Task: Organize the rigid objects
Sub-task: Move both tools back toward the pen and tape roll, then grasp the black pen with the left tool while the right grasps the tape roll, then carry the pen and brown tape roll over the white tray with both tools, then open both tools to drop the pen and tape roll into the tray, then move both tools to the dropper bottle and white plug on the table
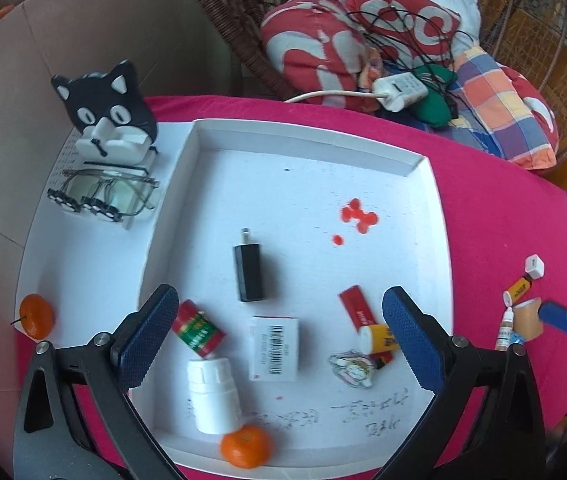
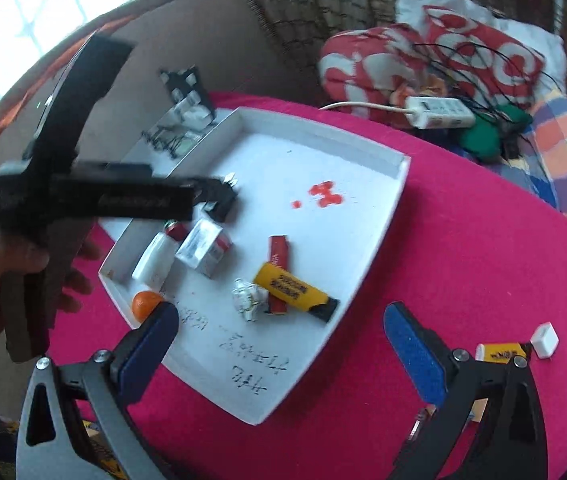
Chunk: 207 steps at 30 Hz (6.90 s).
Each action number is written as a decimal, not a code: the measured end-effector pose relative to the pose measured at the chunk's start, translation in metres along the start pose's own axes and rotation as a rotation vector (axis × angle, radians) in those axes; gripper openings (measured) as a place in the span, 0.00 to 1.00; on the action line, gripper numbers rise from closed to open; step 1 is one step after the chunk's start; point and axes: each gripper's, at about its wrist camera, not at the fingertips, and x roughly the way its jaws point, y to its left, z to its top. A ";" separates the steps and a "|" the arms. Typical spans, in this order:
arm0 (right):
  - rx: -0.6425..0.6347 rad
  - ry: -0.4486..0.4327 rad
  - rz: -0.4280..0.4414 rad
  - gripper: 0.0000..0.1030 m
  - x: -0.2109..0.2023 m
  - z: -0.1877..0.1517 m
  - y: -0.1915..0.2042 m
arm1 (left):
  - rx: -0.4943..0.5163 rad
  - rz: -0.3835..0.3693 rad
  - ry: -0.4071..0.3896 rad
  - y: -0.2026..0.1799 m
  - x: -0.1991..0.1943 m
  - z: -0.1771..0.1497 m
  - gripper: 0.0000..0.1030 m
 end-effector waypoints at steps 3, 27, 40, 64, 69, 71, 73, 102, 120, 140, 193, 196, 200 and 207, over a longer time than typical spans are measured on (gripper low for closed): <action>0.095 -0.050 -0.016 1.00 -0.017 0.002 -0.034 | 0.036 -0.026 0.005 -0.022 -0.005 -0.003 1.00; 0.457 -0.045 -0.216 1.00 -0.089 -0.102 -0.226 | 0.328 -0.205 0.355 -0.250 0.054 -0.116 0.69; 0.322 0.096 -0.055 1.00 -0.042 -0.085 -0.213 | 0.309 -0.070 0.323 -0.249 0.060 -0.140 0.10; 0.350 0.245 0.046 0.51 -0.008 -0.090 -0.214 | 0.228 -0.175 0.333 -0.203 0.049 -0.133 0.08; 0.390 0.151 0.072 0.51 -0.044 -0.084 -0.219 | 0.225 -0.203 0.306 -0.201 0.038 -0.126 0.08; 0.388 0.120 0.091 0.51 -0.054 -0.079 -0.216 | 0.220 -0.216 0.291 -0.201 0.032 -0.121 0.08; 0.381 0.083 0.102 0.51 -0.062 -0.074 -0.209 | 0.227 -0.217 0.264 -0.200 0.023 -0.117 0.08; 0.119 -0.284 0.151 0.51 -0.151 0.014 -0.107 | 0.013 -0.093 -0.333 -0.088 -0.151 -0.027 0.08; 0.039 -0.227 0.162 0.51 -0.107 0.052 -0.046 | -0.029 -0.080 -0.333 -0.008 -0.143 -0.006 0.08; -0.049 0.207 0.048 0.51 0.062 0.052 0.009 | 0.041 -0.089 0.055 0.015 0.030 0.042 0.08; 0.233 -0.204 -0.057 1.00 -0.081 0.007 -0.111 | 0.048 -0.061 -0.093 -0.088 -0.029 0.011 1.00; 0.297 -0.252 -0.138 1.00 -0.109 -0.013 -0.152 | 0.103 -0.101 -0.030 -0.127 -0.015 -0.003 1.00; 0.424 -0.263 -0.177 1.00 -0.132 -0.049 -0.198 | 0.227 -0.126 0.048 -0.179 0.008 -0.029 1.00; 0.553 -0.209 -0.175 1.00 -0.138 -0.099 -0.243 | 0.461 -0.085 0.161 -0.239 0.054 -0.050 1.00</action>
